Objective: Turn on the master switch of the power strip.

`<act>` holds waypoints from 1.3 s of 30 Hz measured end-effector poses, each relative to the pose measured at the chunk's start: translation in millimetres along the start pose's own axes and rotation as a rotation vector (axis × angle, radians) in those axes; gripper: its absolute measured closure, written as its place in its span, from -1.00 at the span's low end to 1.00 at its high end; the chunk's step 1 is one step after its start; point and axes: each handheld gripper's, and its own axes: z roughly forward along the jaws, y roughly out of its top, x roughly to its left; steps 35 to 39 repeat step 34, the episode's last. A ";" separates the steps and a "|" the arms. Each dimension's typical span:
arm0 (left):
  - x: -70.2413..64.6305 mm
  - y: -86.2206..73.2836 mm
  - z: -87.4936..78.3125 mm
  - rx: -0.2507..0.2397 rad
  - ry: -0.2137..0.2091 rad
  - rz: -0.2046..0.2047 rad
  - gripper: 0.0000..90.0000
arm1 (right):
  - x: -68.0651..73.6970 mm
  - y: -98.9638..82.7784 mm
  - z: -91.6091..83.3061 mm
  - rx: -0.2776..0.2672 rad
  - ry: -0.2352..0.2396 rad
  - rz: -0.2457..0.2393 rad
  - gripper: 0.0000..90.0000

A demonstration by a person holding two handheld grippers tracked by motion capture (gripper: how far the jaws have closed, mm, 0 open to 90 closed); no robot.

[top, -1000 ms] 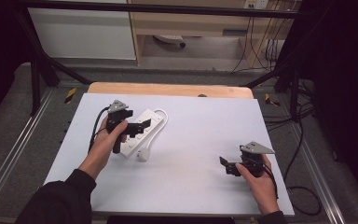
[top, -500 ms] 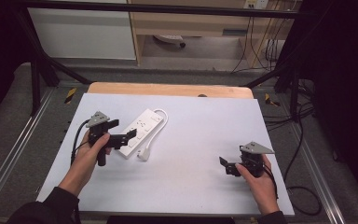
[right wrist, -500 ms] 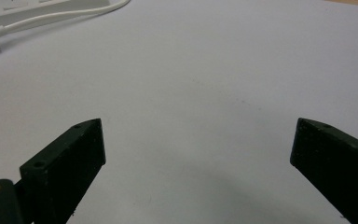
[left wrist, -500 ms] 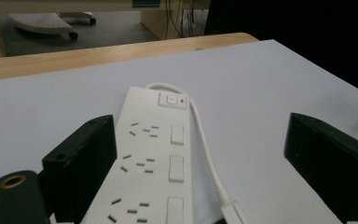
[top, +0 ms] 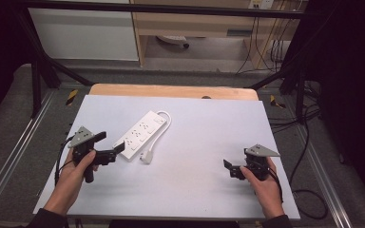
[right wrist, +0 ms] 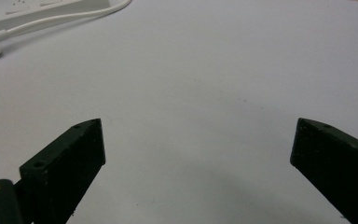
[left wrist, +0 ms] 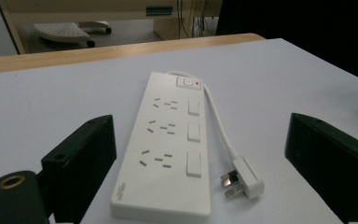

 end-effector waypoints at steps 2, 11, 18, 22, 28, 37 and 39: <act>1.1 -5.0 -5.5 0.000 0.006 0.005 -0.80 | 0.2 -0.1 0.0 0.002 0.001 0.002 -0.92; 6.1 -31.2 -23.3 -0.005 0.022 -0.018 -0.81 | -1.4 -0.9 -0.3 -0.001 -0.005 0.003 -0.92; 8.2 -45.9 -32.0 0.006 0.036 -0.026 -0.81 | -1.6 -1.6 0.3 0.005 -0.008 0.004 -0.92; 8.8 -50.2 -37.0 0.010 0.035 -0.024 -0.81 | -2.4 -2.4 0.1 0.007 -0.011 0.006 -0.92; 15.9 -58.4 -42.2 0.021 0.065 -0.022 -0.81 | -4.9 -4.4 -0.6 0.013 -0.023 0.001 -0.93; 12.8 -60.9 -40.3 0.042 0.078 0.013 -0.81 | -8.0 -10.4 5.9 0.063 -0.066 0.002 -0.93; 12.8 -60.9 -40.3 0.042 0.078 0.013 -0.81 | -8.0 -10.4 5.9 0.063 -0.066 0.002 -0.93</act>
